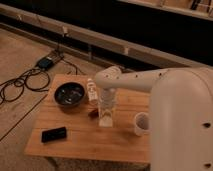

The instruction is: Place the white sponge in the ceramic bowl

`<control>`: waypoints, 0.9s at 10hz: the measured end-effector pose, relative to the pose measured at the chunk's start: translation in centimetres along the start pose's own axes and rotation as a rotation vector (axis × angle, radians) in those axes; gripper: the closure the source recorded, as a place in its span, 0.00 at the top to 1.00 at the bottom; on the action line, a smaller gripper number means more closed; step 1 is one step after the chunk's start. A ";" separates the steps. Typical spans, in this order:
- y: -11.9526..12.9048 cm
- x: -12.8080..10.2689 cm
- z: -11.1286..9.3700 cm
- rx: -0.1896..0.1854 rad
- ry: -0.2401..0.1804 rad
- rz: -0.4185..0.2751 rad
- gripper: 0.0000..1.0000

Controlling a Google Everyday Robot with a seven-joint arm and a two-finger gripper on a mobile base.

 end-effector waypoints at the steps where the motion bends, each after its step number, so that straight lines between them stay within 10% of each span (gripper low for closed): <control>1: 2.0 -1.5 -0.4 0.010 0.003 -0.061 0.00; 9: 13.0 -16.4 -2.0 0.005 -0.062 -0.412 0.00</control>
